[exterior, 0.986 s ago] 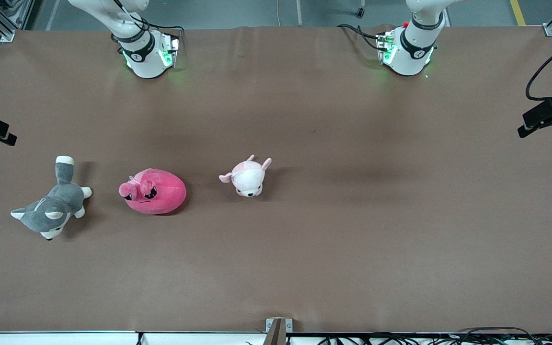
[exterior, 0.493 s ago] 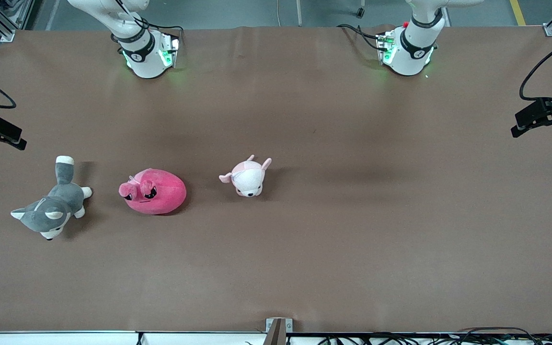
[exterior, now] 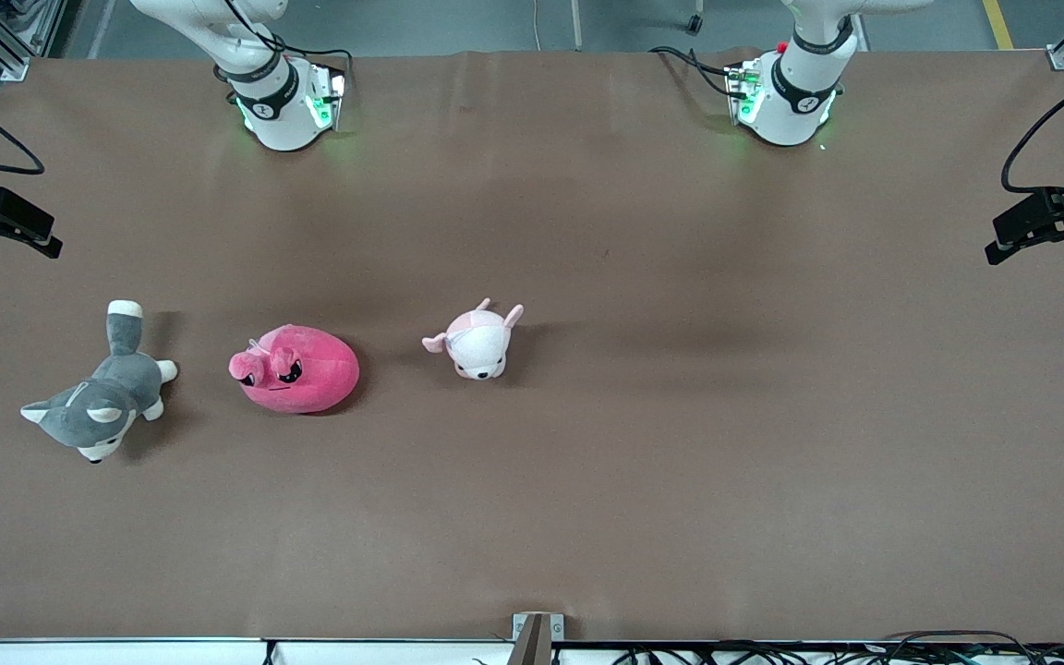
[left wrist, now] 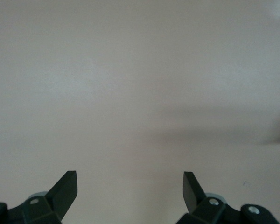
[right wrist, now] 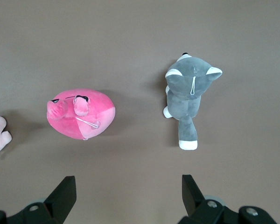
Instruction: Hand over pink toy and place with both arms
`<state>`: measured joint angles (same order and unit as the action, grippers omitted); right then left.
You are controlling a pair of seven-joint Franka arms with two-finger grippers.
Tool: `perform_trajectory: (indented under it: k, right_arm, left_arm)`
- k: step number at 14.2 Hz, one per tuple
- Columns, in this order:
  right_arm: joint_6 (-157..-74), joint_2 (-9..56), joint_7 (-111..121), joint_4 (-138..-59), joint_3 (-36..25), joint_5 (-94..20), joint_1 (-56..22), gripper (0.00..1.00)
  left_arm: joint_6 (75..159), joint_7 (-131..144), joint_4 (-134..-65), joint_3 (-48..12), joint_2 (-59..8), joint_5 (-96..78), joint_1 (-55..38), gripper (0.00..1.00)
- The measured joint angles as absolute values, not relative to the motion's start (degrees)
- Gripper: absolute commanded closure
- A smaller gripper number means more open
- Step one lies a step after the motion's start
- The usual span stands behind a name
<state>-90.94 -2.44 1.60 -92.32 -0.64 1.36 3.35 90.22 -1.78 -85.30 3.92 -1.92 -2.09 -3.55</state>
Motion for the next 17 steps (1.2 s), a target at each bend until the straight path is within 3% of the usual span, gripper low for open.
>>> perform_trajectory:
  k: [5, 17]
  right_arm:
    - [-92.97, -4.61, 1.61, -95.91, -0.66, 1.36, 3.38, 0.0]
    - [-93.59, -4.76, 1.95, -94.89, -0.62, 1.51, 3.37, 0.0]
  left_arm:
    - [90.22, -1.8, -85.2, 3.91, -1.92, -2.09, -3.55, 0.0]
    - [90.23, -1.81, -85.05, 3.9, -1.92, -2.21, -3.55, 0.0]
